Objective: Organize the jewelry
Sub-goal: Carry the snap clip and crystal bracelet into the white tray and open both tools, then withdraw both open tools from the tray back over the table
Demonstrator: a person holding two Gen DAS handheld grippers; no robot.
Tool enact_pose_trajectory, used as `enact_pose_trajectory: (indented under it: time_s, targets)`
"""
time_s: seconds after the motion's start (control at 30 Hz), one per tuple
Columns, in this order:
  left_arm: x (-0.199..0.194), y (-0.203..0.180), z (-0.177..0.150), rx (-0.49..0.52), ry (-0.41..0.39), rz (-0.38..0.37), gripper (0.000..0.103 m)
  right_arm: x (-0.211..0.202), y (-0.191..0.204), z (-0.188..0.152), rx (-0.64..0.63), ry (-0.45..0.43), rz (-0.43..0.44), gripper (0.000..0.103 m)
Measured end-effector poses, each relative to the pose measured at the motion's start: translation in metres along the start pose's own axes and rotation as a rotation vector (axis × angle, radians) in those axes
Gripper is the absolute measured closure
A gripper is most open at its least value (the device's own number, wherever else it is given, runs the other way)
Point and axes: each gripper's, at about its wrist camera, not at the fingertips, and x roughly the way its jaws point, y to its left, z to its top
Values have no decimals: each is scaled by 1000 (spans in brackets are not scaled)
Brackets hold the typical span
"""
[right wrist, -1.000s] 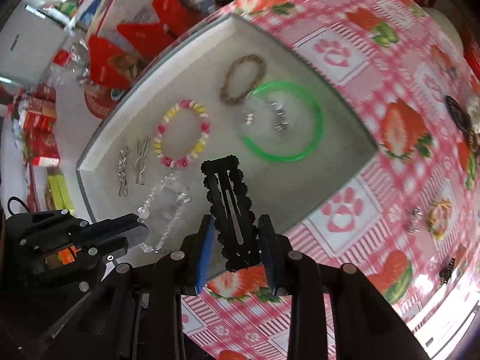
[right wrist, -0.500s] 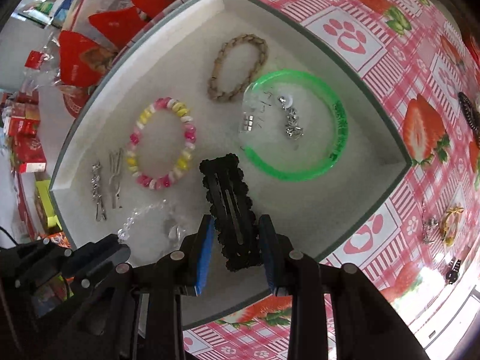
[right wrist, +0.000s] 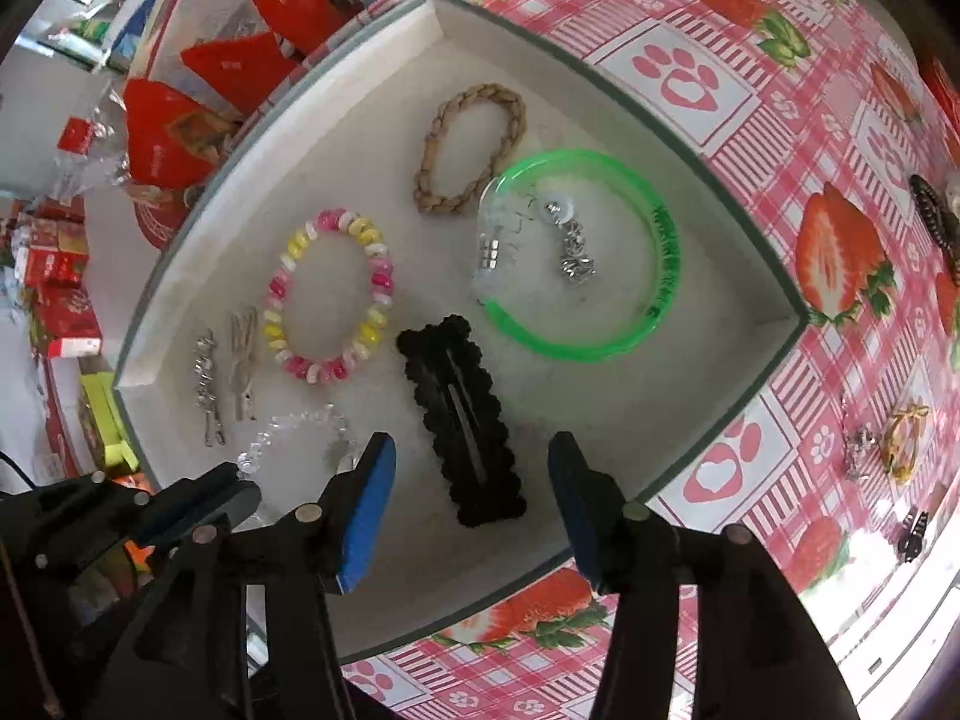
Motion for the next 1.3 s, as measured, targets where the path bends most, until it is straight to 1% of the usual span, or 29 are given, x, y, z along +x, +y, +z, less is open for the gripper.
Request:
enact_pose_trajectory:
  time_s: [0.07,0.1,0.23,0.5,0.63,0.83,1.0,1.07,1.2,1.3]
  targets:
    - [-2,-1,1,1,2,2,93,-9,-3,-1,10,-16,19,39]
    - [-3,-1,2,1,3,4,93,-14,-4,-2,17,-29,32,38]
    - [-9,-3,3,6,5,2,93,-36,-13,-7,48,-74,55,38]
    - [-27,-7,3,2,2,4,93,-69,-33,-29,83,-122,56,38]
    - [-35,-15,6,36,-4,29,93,-82,-46,-46,106,-136,56,38]
    - [-34,-18,10,29,12,-2,93,-89,-61,-68,151,-140,56,38]
    - [-32,-21,13,23,28,-8,93,-92,-74,-81,190,-139,57,38]
    - [-32,-22,13,25,32,-22,92,-92,-79,-85,201,-138,58,38]
    - [-36,-27,15,33,25,-23,92,-91,-87,-93,222,-137,59,38]
    - [-41,-31,17,33,12,-40,92,-93,-94,-99,237,-143,57,38]
